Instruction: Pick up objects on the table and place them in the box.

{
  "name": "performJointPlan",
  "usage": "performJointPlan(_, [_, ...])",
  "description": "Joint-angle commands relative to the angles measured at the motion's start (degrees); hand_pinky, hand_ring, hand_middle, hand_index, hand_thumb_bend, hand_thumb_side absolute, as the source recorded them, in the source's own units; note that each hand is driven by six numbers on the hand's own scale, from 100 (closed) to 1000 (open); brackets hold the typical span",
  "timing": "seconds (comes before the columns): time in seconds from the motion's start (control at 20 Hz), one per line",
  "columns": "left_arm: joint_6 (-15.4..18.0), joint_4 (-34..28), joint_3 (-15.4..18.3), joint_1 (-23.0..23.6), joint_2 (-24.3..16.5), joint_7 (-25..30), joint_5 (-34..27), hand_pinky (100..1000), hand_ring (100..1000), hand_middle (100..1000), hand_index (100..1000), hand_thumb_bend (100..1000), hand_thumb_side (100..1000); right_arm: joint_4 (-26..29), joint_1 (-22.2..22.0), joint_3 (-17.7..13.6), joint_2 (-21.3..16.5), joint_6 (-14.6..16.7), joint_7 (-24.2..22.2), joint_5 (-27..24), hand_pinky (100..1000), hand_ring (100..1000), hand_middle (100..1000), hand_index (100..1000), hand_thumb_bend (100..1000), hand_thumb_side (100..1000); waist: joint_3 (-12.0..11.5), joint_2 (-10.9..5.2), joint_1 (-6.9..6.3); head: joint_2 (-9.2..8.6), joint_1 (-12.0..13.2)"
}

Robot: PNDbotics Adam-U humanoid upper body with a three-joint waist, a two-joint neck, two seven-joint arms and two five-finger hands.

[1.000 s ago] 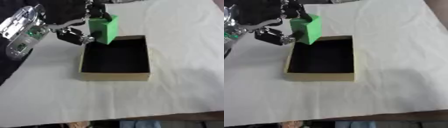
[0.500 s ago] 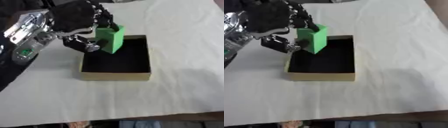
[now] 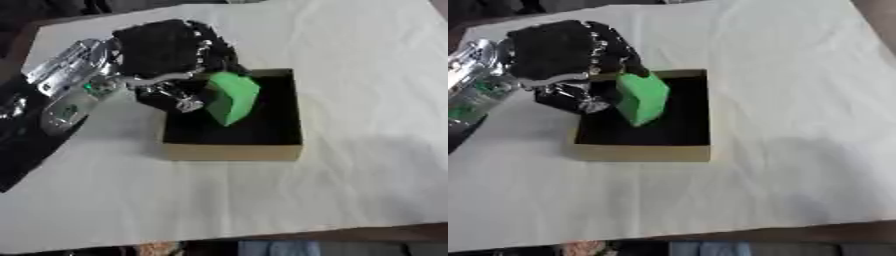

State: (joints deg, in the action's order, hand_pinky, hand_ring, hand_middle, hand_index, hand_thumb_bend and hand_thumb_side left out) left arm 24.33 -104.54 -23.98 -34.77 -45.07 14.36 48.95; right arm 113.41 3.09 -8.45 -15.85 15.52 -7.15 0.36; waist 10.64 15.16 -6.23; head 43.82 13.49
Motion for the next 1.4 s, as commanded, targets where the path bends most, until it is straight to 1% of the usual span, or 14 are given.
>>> performJointPlan(0.05, [0.61,0.28,0.07,-0.37,-0.72,0.17,0.79,820,819,794,924,255,402,1.18,0.49,-0.14,-0.32,0.08,0.13,-0.3,813,834,795,918,100,588,-0.07,-0.79,0.44,0.3,0.16])
performJointPlan(0.1, [0.75,0.3,0.07,-0.29,-0.69,0.09,1.01,820,819,794,924,255,402,1.18,0.48,-0.15,-0.31,0.06,0.16,-0.28,813,834,795,918,100,588,-0.1,-0.8,0.42,0.3,0.14])
performJointPlan(0.15, [0.91,0.3,0.09,-0.17,-0.67,0.03,1.22,841,832,808,931,390,518,1.18,0.47,-0.16,-0.29,0.04,0.18,-0.26,813,834,795,918,100,588,-0.15,-0.83,0.41,0.3,0.13])
performJointPlan(0.25, [1.15,0.21,0.22,0.14,-0.66,-0.05,1.5,854,842,818,935,498,614,1.18,0.47,-0.19,-0.28,0.01,0.23,-0.23,813,834,795,918,100,588,-0.21,-0.86,0.39,0.3,0.08])
performJointPlan(0.35, [1.24,0.12,0.37,0.52,-0.73,-0.13,1.63,859,847,824,938,535,658,1.18,0.45,-0.22,-0.27,-0.02,0.28,-0.2,813,834,795,918,100,588,-0.24,-0.88,0.37,0.3,0.03])
performJointPlan(0.5, [1.22,0.07,0.69,1.15,-0.87,0.03,1.53,863,851,829,941,553,680,1.18,0.39,-0.25,-0.23,-0.11,0.35,-0.12,813,835,795,918,100,588,-0.28,-0.92,0.34,0.3,-0.03])
performJointPlan(0.7, [0.55,-1.13,1.95,2.56,-1.33,-0.16,0.11,860,847,828,942,521,683,1.18,0.36,-0.32,-0.27,-0.19,0.43,-0.04,814,835,795,918,100,588,-0.39,-0.97,0.38,0.3,-0.13])
performJointPlan(0.8, [-0.4,-2.39,3.23,3.95,-1.41,-0.43,-1.92,855,840,824,942,471,687,1.18,0.29,-0.52,-0.39,-0.23,0.59,0.04,814,835,796,919,100,586,-0.51,-0.93,0.44,0.3,-0.25])
performJointPlan(0.85, [-0.9,-3.1,3.85,4.62,-1.47,-0.47,-3.13,855,840,824,942,471,687,1.18,0.23,-0.66,-0.5,-0.23,0.73,0.09,814,835,796,919,100,586,-0.55,-0.92,0.46,0.3,-0.29])
performJointPlan(0.9, [-1.37,-3.76,4.4,5.18,-1.51,-0.37,-4.29,849,832,819,942,414,687,1.18,0.16,-0.78,-0.66,-0.22,0.87,0.14,815,836,796,920,100,578,-0.6,-0.9,0.49,0.3,-0.34])
performJointPlan(1.1, [-4.0,-6.91,7.85,8.89,-1.15,-0.82,-11.74,837,815,809,940,326,694,1.18,-1.05,-2.22,-3.96,0.59,2.5,0.49,818,839,799,922,100,556,-1.09,-0.81,0.74,0.3,-0.73])
performJointPlan(1.15, [-4.7,-7.68,8.68,9.62,-1.04,-0.82,-13.48,833,810,807,941,292,701,1.18,-1.43,-2.61,-4.96,0.86,3.06,0.45,819,841,802,923,100,652,-1.2,-0.8,0.82,0.3,-0.82])
performJointPlan(1.2, [-5.49,-8.44,9.54,10.39,-0.77,-1.05,-15.07,832,810,805,940,279,703,1.18,-1.91,-3.12,-6.12,1.06,3.79,0.36,820,841,802,923,100,546,-1.32,-0.78,0.91,0.3,-0.93])
performJointPlan(1.4, [-7.94,-9.94,12.74,13.02,1.19,-3.06,-19.98,822,800,797,937,178,729,1.18,-4.26,-5.63,-9.27,0.6,7.36,-0.64,819,846,808,925,100,551,-1.88,-0.6,1.15,0.3,-1.32])
